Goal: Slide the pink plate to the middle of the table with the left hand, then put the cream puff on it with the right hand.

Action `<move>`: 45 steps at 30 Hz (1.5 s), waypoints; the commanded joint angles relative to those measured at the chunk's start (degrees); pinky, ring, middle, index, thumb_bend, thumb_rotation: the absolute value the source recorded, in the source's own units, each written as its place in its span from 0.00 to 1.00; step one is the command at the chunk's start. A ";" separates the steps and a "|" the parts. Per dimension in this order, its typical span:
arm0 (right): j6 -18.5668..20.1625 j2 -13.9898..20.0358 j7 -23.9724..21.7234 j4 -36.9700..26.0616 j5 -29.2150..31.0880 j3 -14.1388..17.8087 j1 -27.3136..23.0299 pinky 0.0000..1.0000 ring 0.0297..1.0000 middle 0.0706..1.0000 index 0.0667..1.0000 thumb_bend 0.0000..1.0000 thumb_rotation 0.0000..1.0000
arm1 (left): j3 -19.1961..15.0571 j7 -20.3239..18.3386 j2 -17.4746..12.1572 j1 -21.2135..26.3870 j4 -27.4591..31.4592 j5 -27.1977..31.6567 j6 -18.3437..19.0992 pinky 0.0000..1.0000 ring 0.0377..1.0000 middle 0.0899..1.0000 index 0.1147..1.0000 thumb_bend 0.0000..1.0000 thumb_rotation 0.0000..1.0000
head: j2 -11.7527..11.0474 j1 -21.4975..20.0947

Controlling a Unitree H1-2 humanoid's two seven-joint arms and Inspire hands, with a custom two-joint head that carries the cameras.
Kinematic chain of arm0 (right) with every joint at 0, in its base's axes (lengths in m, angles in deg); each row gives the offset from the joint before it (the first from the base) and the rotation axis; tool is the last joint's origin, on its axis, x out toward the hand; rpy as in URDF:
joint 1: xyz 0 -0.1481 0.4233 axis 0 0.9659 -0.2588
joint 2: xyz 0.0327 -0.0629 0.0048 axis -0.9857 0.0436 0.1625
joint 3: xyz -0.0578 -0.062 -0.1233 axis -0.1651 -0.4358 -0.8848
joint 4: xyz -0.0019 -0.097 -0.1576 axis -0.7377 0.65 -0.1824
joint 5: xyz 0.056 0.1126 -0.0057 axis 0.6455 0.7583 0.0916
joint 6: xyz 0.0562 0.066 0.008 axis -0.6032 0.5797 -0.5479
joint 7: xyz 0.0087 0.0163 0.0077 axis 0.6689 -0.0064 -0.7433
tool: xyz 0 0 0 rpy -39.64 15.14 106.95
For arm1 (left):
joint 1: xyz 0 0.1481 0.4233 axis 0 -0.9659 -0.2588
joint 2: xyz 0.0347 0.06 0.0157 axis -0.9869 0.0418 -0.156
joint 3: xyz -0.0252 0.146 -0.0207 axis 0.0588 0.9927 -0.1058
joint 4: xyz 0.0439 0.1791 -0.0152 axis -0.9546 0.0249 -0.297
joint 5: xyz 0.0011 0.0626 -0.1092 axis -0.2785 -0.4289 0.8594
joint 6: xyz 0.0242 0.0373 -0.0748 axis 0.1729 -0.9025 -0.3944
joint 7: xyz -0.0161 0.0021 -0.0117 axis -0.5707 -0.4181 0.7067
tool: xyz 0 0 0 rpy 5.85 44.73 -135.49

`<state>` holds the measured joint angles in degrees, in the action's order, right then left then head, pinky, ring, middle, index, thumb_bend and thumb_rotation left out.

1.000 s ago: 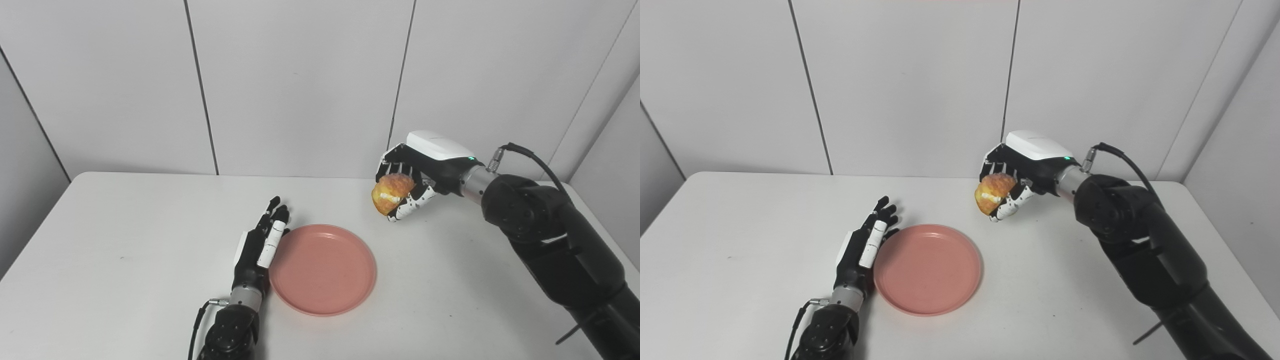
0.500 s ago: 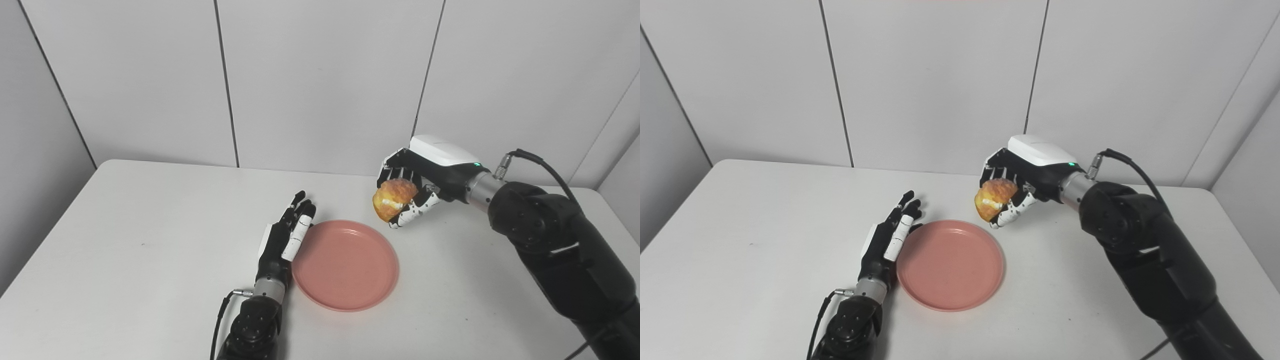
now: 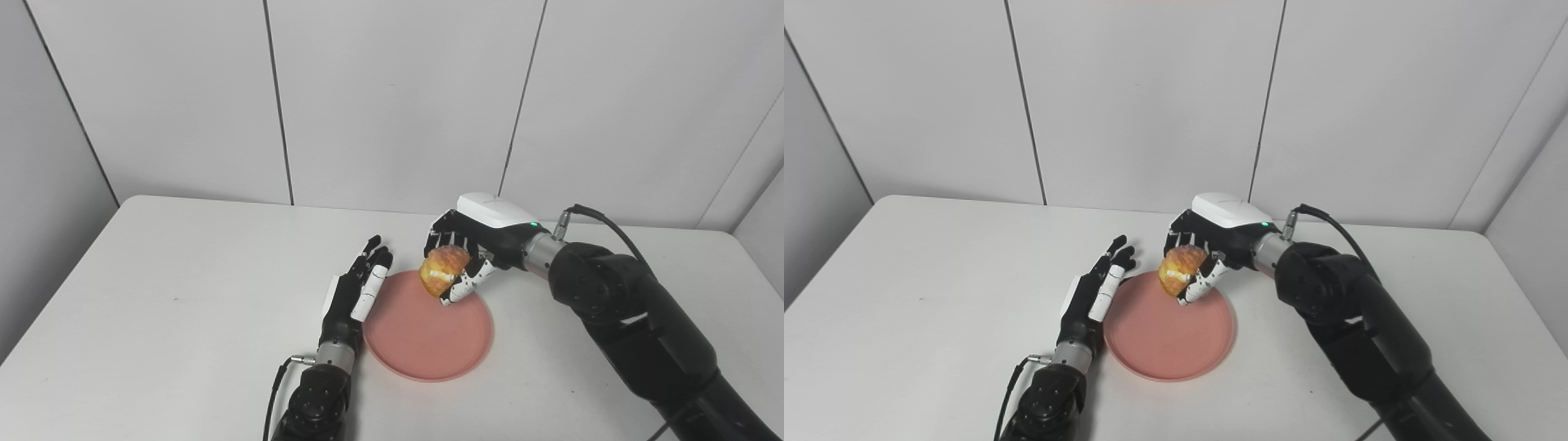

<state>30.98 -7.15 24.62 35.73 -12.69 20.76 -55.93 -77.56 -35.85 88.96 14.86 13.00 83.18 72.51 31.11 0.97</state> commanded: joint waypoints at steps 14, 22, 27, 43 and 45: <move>-7.39 -5.50 4.46 18.09 -1.77 -3.55 -7.23 0.34 0.41 0.46 0.46 0.52 0.00 | 1.05 -0.51 1.64 1.10 -2.20 -0.59 1.21 0.78 0.88 0.89 0.89 0.86 0.90 | -0.15 0.02; -6.87 -6.77 3.54 23.01 -1.40 -4.45 -7.51 0.34 0.39 0.45 0.49 0.52 0.00 | 1.05 -0.69 1.39 2.43 -4.30 -0.89 0.13 0.77 0.94 0.96 0.92 0.88 0.93 | -0.28 -0.63; -7.02 -6.59 3.62 23.22 -1.57 -4.87 -7.26 0.38 0.41 0.47 0.47 0.52 0.00 | 0.77 -0.98 1.55 3.22 -6.17 -0.48 -1.08 0.80 0.94 0.97 0.93 0.87 0.93 | -0.31 -0.99; -4.43 -6.15 1.62 21.13 -1.36 -4.87 -6.69 0.57 0.63 0.64 0.54 0.75 0.15 | 0.36 -1.63 1.45 3.26 -6.82 1.07 -2.12 0.83 0.93 0.96 0.96 0.84 0.92 | -0.22 -1.55; -3.52 -5.85 0.11 20.41 -1.49 -5.11 -6.79 0.61 0.69 0.69 0.60 0.89 0.17 | 0.57 -1.59 1.23 3.28 -6.84 0.82 -2.47 0.82 0.92 0.96 0.96 0.83 0.92 | -0.25 -1.61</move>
<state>26.60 -13.55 26.10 57.56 -14.49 15.68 -61.20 -77.75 -35.82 89.32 17.77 7.47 83.77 69.33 30.85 -0.70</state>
